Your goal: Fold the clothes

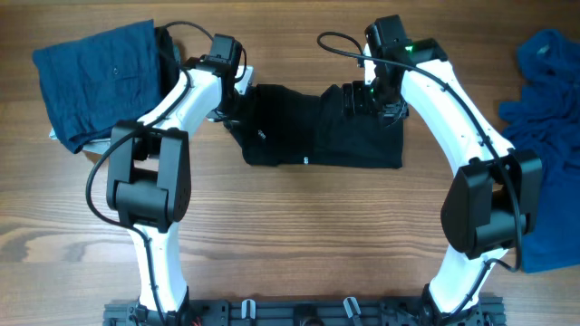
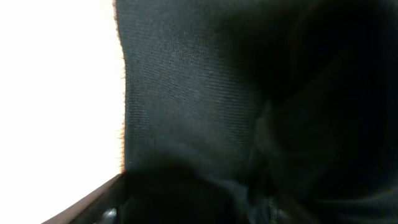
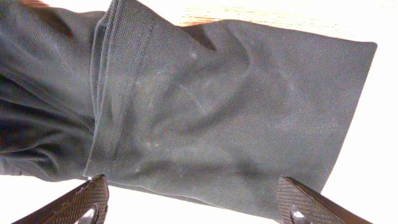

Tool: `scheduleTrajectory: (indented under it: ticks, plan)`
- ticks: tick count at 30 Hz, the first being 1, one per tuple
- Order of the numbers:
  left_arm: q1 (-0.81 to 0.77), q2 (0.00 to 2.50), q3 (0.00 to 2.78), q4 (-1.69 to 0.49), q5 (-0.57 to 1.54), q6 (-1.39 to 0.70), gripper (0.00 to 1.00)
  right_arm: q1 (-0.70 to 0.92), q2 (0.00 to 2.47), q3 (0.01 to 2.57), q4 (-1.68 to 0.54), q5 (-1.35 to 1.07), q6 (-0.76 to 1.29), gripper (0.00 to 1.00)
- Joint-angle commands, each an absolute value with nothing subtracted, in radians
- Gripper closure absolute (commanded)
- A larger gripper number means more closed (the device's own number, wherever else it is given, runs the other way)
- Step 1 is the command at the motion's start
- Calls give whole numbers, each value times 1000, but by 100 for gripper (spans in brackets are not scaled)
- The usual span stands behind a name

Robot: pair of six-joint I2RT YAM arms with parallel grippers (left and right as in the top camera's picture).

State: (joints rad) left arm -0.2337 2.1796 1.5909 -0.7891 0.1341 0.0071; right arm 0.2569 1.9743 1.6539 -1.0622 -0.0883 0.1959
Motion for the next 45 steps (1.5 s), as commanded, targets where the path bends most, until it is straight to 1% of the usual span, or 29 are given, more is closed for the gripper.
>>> scheduleTrajectory:
  ticks: [1, 2, 3, 9, 13, 18, 20, 21, 26, 29, 37, 41, 42, 43, 45]
  plan:
    - [-237, 2204, 1587, -804, 216, -12, 76, 255, 1958, 1667, -1061, -76, 184, 13]
    - [-236, 2204, 1587, -803, 216, -12, 92, 255, 1958, 1667, -1061, -76, 183, 13]
    - [-233, 2204, 1587, -803, 216, -12, 96, 255, 1958, 1667, -1061, -76, 183, 13]
    - [-233, 2183, 1631, -822, 216, -12, 96, 229, 1937, 1697, -1061, -27, 191, 17]
    - [-233, 2116, 1692, -850, 217, -13, 96, 127, 1856, 1716, -1076, -27, 194, 15]
    - [-234, 2055, 1718, -849, 224, -69, 96, -12, 1842, 1709, -1149, -27, 183, 14]
    - [-234, 2032, 1728, -850, 224, -69, 96, -52, 1842, 1692, -1157, -29, 184, 15]
    - [-234, 2022, 1736, -850, 224, -69, 96, -67, 1842, 1685, -1154, -41, 183, 17]
    - [-233, 1987, 1762, -850, 224, -68, 96, -70, 1842, 1604, -1055, -255, 137, 23]
    - [-233, 1978, 1776, -850, 224, -68, 96, -59, 1842, 1504, -948, -273, 220, 23]
    - [-234, 1974, 1826, -865, 292, -69, 96, -21, 1842, 1296, -802, -320, 207, 23]
    - [-234, 1974, 1852, -865, 339, -69, 96, 20, 1844, 1232, -694, -316, 210, 37]
    - [-235, 1974, 1856, -860, 371, -69, 96, 24, 1844, 1231, -680, -311, 210, 47]
    - [-239, 1974, 1856, -852, 393, -68, 96, 25, 1844, 1231, -665, -307, 211, 51]
    - [-253, 1974, 1857, -836, 400, -68, 96, 23, 1844, 1231, -648, -305, 213, 52]
